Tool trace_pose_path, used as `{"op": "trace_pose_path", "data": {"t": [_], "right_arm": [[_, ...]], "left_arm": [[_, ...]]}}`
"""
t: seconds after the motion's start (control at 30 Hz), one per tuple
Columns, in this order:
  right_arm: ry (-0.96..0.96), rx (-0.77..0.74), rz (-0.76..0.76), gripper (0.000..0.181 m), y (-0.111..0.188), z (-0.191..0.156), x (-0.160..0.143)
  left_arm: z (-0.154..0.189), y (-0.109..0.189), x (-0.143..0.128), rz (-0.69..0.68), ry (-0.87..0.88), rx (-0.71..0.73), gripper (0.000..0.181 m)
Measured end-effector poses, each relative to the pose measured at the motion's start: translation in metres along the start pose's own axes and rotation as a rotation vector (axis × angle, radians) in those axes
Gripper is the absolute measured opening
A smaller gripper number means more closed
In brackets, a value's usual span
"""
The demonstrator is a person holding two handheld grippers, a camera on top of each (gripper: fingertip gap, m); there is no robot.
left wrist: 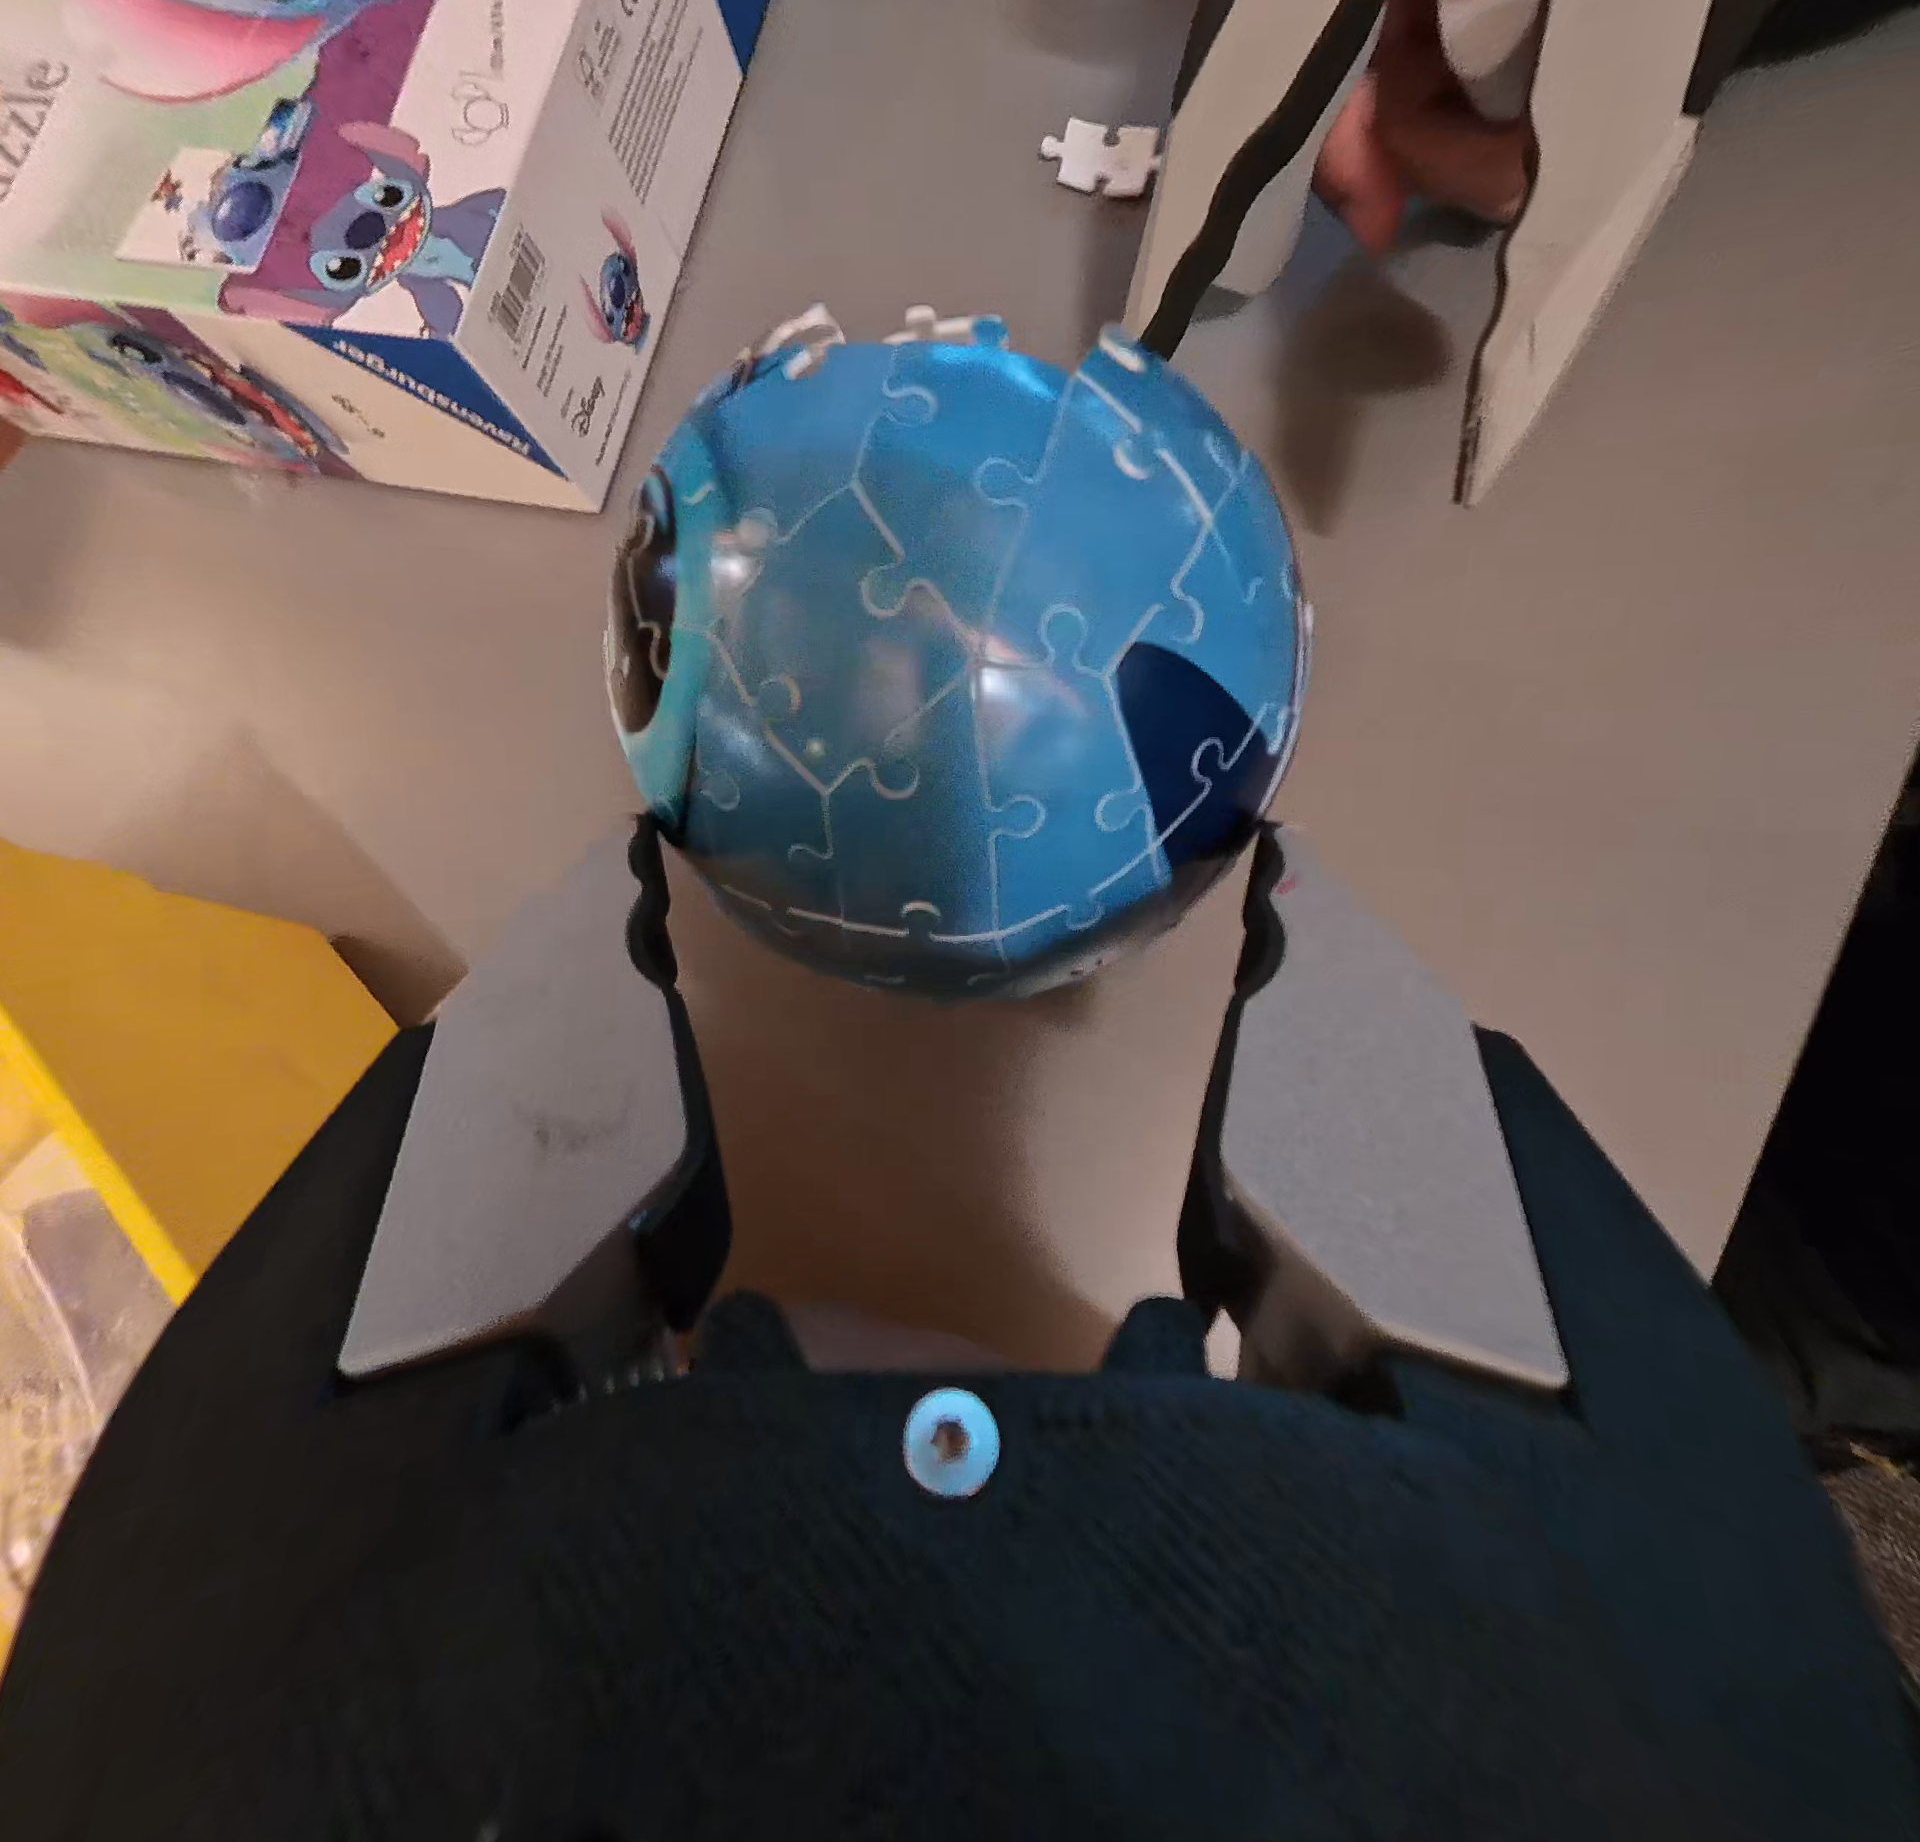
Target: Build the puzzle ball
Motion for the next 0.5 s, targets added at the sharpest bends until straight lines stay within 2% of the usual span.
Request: {"op": "trace_pose_path", "data": {"t": [0.3,0.5], "right_arm": [[-0.029,-0.023,0.017,0.085,0.003,0.008,0.0],[-0.035,-0.03,0.037,0.086,0.003,0.01,0.001]], "left_arm": [[0.049,-0.001,-0.025,0.005,0.09,0.167,0.111],[0.093,0.005,-0.032,0.097,0.134,0.152,0.104]]}}
Point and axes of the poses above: each gripper's, where its closed fingertips meet, y back along the fingers, x out of its top, z = x × y across the jaws, the point moved 10 cm from there along y, back along the fingers, and after that the axes turned 7 degrees about x, right-handed, at the moved point
